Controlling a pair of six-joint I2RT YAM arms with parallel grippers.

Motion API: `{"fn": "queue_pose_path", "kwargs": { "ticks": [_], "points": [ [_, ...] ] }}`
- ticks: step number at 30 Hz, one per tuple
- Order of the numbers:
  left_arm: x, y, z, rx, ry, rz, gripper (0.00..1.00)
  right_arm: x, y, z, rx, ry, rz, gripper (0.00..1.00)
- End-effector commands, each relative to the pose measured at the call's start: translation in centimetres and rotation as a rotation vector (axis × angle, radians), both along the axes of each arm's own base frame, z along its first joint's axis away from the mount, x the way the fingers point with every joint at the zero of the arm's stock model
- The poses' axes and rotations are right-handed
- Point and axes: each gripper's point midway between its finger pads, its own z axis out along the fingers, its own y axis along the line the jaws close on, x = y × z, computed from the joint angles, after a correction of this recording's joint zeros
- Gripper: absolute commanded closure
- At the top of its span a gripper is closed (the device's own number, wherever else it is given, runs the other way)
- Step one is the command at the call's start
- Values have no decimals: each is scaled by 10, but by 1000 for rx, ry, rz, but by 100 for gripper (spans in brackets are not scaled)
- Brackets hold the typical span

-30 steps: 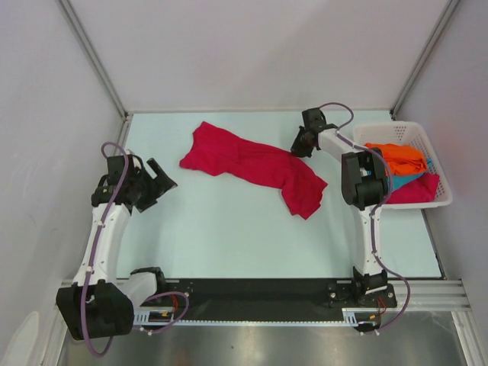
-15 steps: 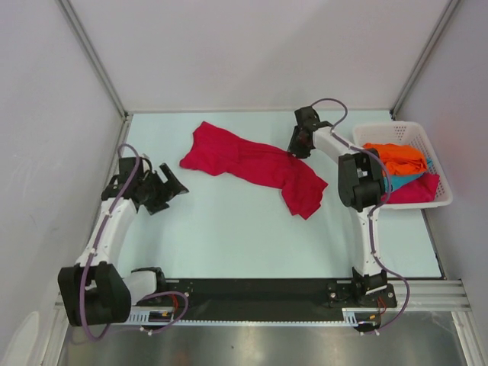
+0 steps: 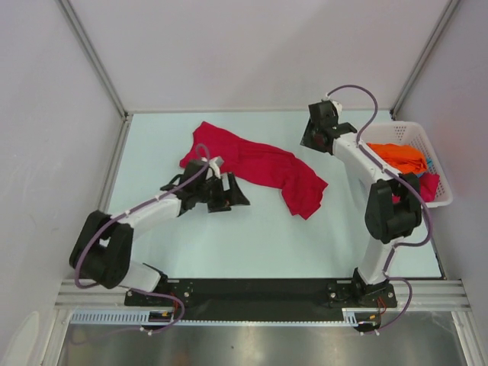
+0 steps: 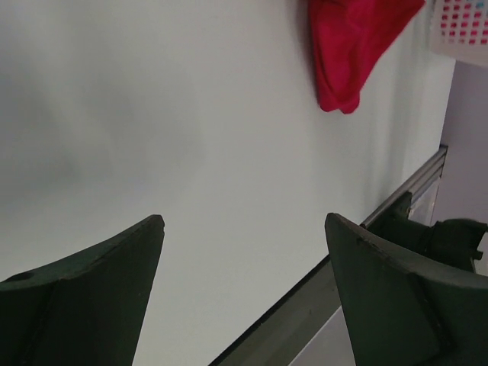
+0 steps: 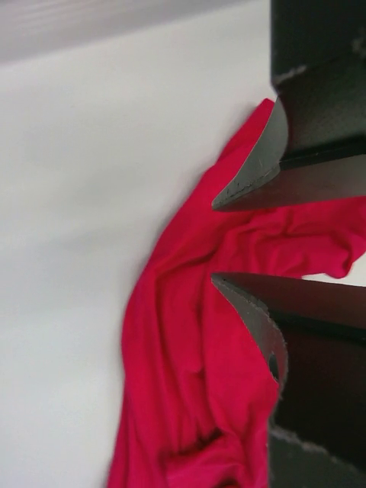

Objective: Fold and stack the t-shirts

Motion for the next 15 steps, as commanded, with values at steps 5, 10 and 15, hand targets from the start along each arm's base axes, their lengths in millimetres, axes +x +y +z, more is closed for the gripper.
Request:
{"fn": "queue_pose_path", "kwargs": {
  "ticks": [5,10,15],
  "points": [
    [10,-109,19,-133,-330,-243,7,-55,10,-12,34,47,58,57],
    [20,-136,8,-49,-477,-256,8,-79,10,9,68,23,81,57],
    [28,-157,-6,-12,-520,-240,9,-102,12,33,104,-3,113,57]
  ]
}}
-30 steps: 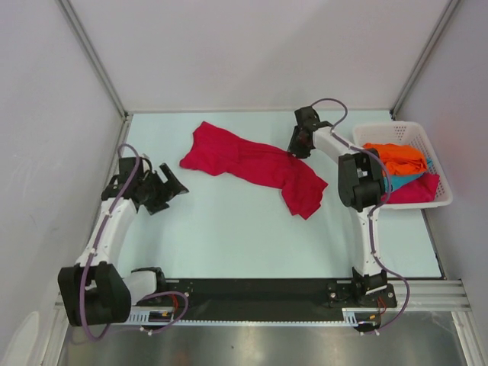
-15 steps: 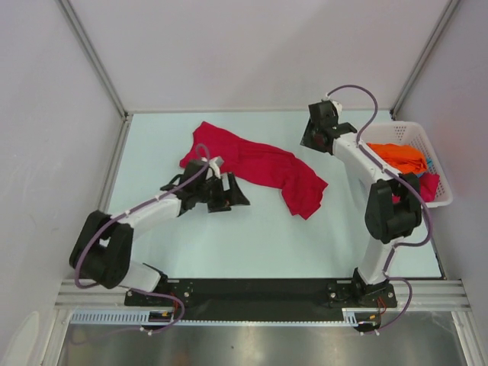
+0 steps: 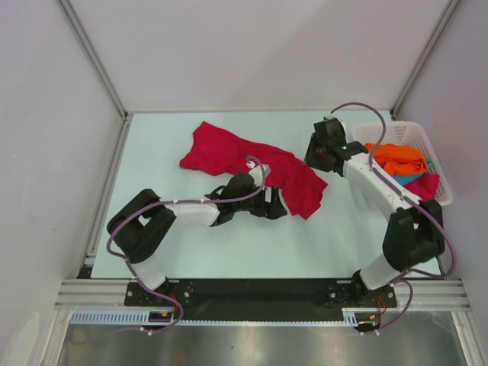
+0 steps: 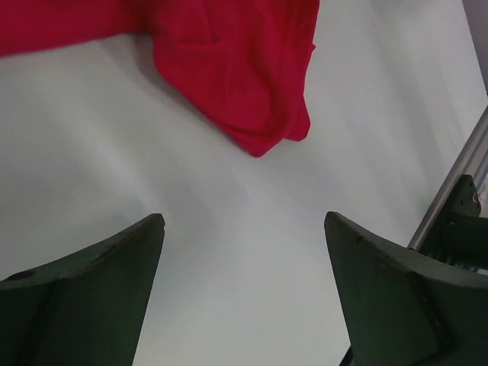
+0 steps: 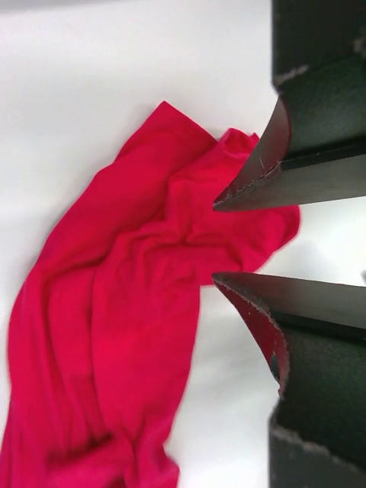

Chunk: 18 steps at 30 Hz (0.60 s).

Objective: Fold and stack the t-shirts

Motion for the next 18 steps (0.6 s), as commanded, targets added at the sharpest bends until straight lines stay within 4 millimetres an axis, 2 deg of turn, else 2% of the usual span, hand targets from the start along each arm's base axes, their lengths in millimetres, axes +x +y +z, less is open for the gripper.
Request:
{"fn": "queue_pose_path", "kwargs": {
  "ticks": [1,2,3,4,8,14,18],
  "points": [
    [38,-26,19,-39,-186,60,9,-18,4,53,73,-109,22,57],
    [38,-33,21,-48,-191,58,8,-21,5,56,78,-111,28,57],
    [39,-36,12,-41,-182,59,8,-26,8,58,81,-107,40,57],
    [41,-40,9,-42,-180,60,8,-31,9,66,88,-120,46,57],
    [43,-56,-1,-49,-168,45,8,-47,12,72,76,-112,71,57],
    [45,-67,-16,-80,-123,49,9,-70,5,75,56,-90,63,57],
    [46,-76,-24,-99,-92,60,8,-76,1,80,59,-90,53,57]
  ]
}}
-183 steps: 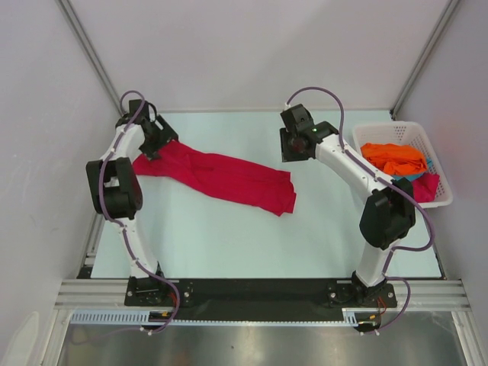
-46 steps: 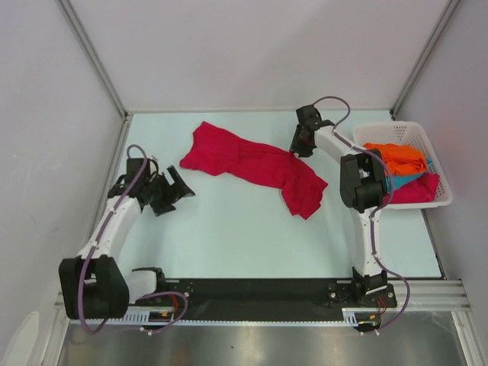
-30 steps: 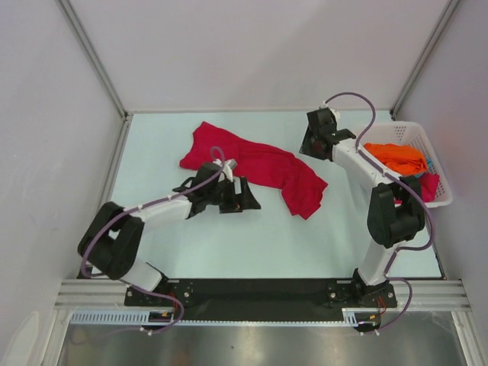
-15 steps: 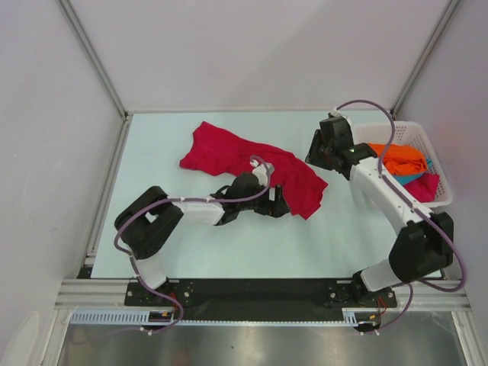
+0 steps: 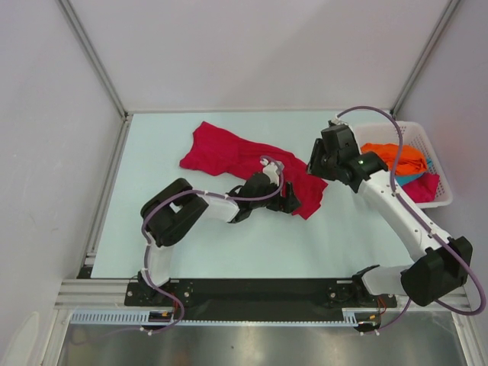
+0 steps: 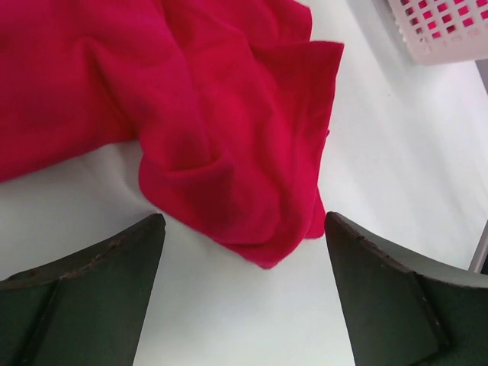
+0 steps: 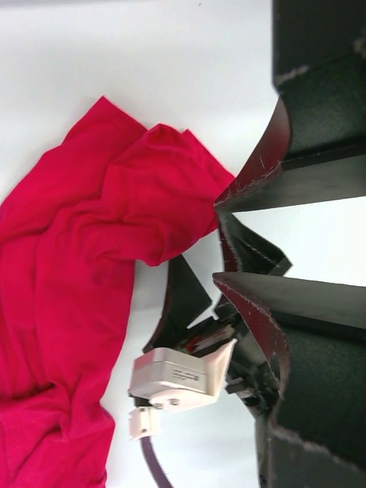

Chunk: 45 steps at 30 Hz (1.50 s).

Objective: Fold and stack the t-shirts

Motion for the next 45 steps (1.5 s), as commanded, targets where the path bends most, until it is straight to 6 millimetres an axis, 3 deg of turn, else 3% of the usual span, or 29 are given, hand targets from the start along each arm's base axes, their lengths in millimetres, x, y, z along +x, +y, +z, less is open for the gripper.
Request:
{"fn": "queue_pose_path", "kwargs": {
  "ticks": [1,9,11,12,13,14,15,16,17,21,22,24,25,32,33,34,36,38,39,42,45],
  "points": [
    [3,-21,3,-68,14,6,8,-10,-8,16,6,-20,-28,57],
    [-13,-51,-21,-125,102,-20,10,-17,-15,29,-23,-15,-49,57],
    [-17,-54,-22,-137,120,-31,19,-17,-17,35,-25,-26,-58,57],
    [-17,-54,-23,-136,124,-30,25,-17,-17,35,-25,-24,-60,57],
    [-17,-53,-21,-133,127,-31,41,-17,-18,37,-25,-30,-63,57],
    [-20,-48,-30,-90,158,-22,49,-17,-17,37,-23,-29,-65,57],
    [-21,-47,-32,-69,176,-19,76,-16,-18,38,-22,-33,-69,57],
    [-18,-47,-29,-56,180,-9,93,-15,-17,38,-19,-37,-70,57],
    [-22,-39,-37,-7,222,12,100,-15,-16,39,-17,-38,-69,57],
    [-35,-18,-39,68,269,40,100,-14,-14,41,-11,-49,-62,57],
    [-35,-14,-27,58,259,47,100,-14,-14,41,-11,-51,-59,57],
    [-39,0,-25,66,265,74,100,-15,-14,42,-11,-55,-56,57],
    [-39,2,-9,42,249,80,100,-15,-14,42,-6,-56,-53,57],
    [-45,27,32,54,200,118,100,-24,-18,49,0,-90,-40,57],
    [-48,41,26,81,205,148,100,-25,-19,52,2,-101,-41,57],
    [-53,50,40,67,207,165,100,-26,-19,50,0,-101,-36,57],
    [-64,71,35,94,234,195,100,-26,-18,49,11,-105,-32,57],
    [-75,86,49,76,256,213,100,-25,-11,45,33,-100,-11,57],
    [-84,98,43,88,275,224,100,-25,-9,43,44,-97,-6,57],
    [-108,126,60,41,301,253,100,-23,0,40,70,-95,20,58],
    [-131,152,61,8,343,287,100,-22,6,37,85,-97,35,57]
  ]
}}
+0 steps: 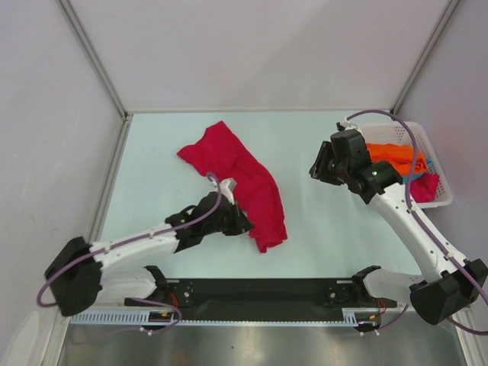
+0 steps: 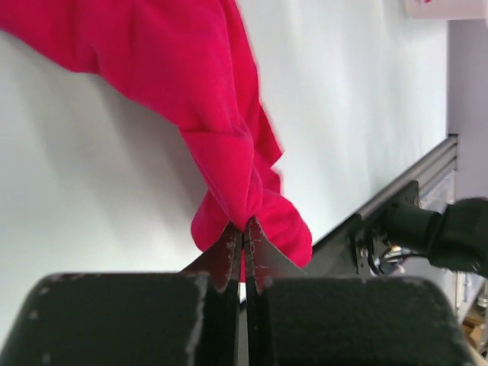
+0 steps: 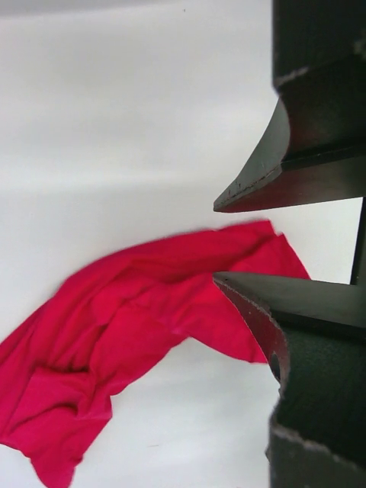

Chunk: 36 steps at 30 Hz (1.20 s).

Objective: Fold and stack the t-shirts

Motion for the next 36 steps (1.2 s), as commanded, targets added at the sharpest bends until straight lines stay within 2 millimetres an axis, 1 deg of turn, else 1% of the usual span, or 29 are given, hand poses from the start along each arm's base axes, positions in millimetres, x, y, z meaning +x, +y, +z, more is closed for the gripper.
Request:
{"fn": "queue_pose_path", "kwargs": {
  "ticks": [1,4,7,8,10,11,12,13,14,15,17,18,19,21,22,23,24,25,26,27,28,29,30,31,32,33,34,35,36],
  "points": [
    [-33,43,-4,-20,98,98,100,7,16,7,50,-42,44,57],
    [-50,68,-11,-28,122,142,100,8,20,4,51,-36,62,57],
    [-54,87,-12,-26,107,199,100,9,24,-2,53,-21,78,57],
    [-55,89,-11,-28,104,205,95,10,26,-6,48,-11,81,57],
    [-56,92,-8,-17,106,210,76,11,30,-12,49,0,95,55],
    [-56,93,-6,-8,107,208,62,12,34,-13,51,3,107,55],
    [-54,92,-4,16,113,209,36,15,38,-20,50,18,118,51],
    [-53,92,-4,38,111,202,22,17,41,-22,51,24,125,50],
    [-51,91,-3,52,110,200,5,20,44,-25,50,27,134,50],
    [-48,90,-1,74,112,199,3,26,51,-33,55,38,148,48],
    [-45,88,2,93,103,192,1,38,54,-41,53,43,152,46],
    [-42,86,7,96,96,190,1,43,64,-42,95,45,194,44],
    [-40,86,11,100,83,193,1,51,70,-62,96,91,204,43],
    [-37,87,19,96,66,198,1,71,78,-64,170,111,235,43],
    [-36,88,21,98,58,204,0,82,85,-91,184,179,246,43],
    [-36,90,22,102,54,211,0,98,92,-81,217,156,264,43],
    [-38,95,23,108,54,217,0,109,99,-86,238,167,281,42],
    [-38,97,25,106,50,225,1,119,104,-109,226,210,281,43],
    [-39,101,28,97,40,236,0,131,110,-115,224,213,288,42],
    [-42,106,26,105,48,247,1,149,120,-98,242,178,303,42],
    [-43,108,27,101,48,254,0,159,126,-96,250,171,315,42],
    [-44,112,29,91,38,265,1,168,133,-125,245,226,317,42],
    [-47,117,27,98,49,278,0,185,143,-107,262,181,333,42],
    [-48,120,27,97,49,286,1,192,148,-114,263,191,336,42],
    [-48,122,30,88,42,294,1,198,152,-137,258,228,335,42],
    [-50,125,27,95,51,301,0,210,159,-129,275,205,343,42],
    [-51,127,27,98,54,304,0,214,163,-135,280,212,346,42],
    [-52,128,26,100,57,307,0,218,165,-155,284,244,345,42],
    [-53,129,25,104,61,308,1,221,168,-160,290,250,348,42]
  ]
}}
